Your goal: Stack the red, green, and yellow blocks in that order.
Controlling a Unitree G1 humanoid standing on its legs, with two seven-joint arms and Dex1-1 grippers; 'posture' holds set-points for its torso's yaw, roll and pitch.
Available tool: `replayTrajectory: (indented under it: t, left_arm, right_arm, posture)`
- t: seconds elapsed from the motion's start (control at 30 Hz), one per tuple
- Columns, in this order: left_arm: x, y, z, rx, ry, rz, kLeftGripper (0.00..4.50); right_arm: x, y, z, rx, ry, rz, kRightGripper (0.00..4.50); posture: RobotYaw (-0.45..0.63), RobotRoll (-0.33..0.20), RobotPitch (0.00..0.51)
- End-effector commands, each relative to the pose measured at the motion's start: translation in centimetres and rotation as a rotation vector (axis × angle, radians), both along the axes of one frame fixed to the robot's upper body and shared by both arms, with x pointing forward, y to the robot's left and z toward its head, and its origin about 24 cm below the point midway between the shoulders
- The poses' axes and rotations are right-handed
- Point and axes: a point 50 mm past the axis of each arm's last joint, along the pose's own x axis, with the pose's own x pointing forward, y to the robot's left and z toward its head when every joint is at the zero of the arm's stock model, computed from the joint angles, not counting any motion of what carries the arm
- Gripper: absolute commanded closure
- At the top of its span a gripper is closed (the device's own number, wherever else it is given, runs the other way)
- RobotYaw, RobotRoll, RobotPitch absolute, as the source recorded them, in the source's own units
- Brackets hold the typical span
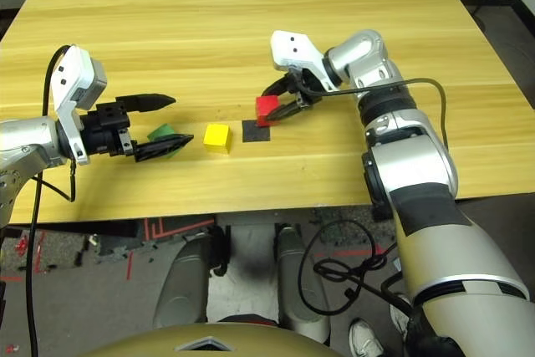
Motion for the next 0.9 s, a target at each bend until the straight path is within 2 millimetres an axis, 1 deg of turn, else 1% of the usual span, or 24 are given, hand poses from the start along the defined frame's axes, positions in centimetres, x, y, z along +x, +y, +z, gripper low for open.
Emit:
replayTrajectory:
  t: [0.03,0.3,0.67,0.73,0.77,0.8,0.9]
  left_arm:
    - [0.1,-0.1,-0.6,0.012,0.022,0.002,0.0]
    - [-0.1,0.0,-0.9,0.003,0.026,0.017,0.0]
    - [-0.4,0.4,-1.2,0.001,0.031,0.043,0.0]
    - [-0.4,0.5,-1.3,0.006,0.035,0.053,0.0]
    - [-0.4,0.5,-1.4,0.009,0.037,0.056,0.0]
    - [-0.4,0.5,-1.4,0.011,0.038,0.058,0.0]
    - [-0.2,1.1,-1.6,0.076,0.042,0.121,0.0]
  right_arm:
    - [-0.4,0.7,-0.4,-0.002,0.012,0.026,2.48]
    - [-1.0,1.5,-1.3,-0.011,0.023,0.048,2.48]
    - [-1.1,2.2,-1.6,-0.015,0.027,0.054,2.48]
    - [-1.1,2.0,-1.6,-0.021,0.026,0.066,1.76]
    - [-1.1,1.9,-1.7,-0.022,0.027,0.07,1.53]
    - [-1.2,1.9,-1.7,-0.023,0.028,0.072,1.17]
    - [-1.3,1.1,-1.7,-0.005,0.045,0.091,0.17]
  posture:
    - [0.4,-0.056,0.249]
    - [0.42,-0.062,0.258]
    - [0.43,-0.064,0.265]
    - [0.43,-0.065,0.266]
    - [0.43,-0.065,0.266]
    - [0.42,-0.065,0.266]
    - [0.41,-0.06,0.263]
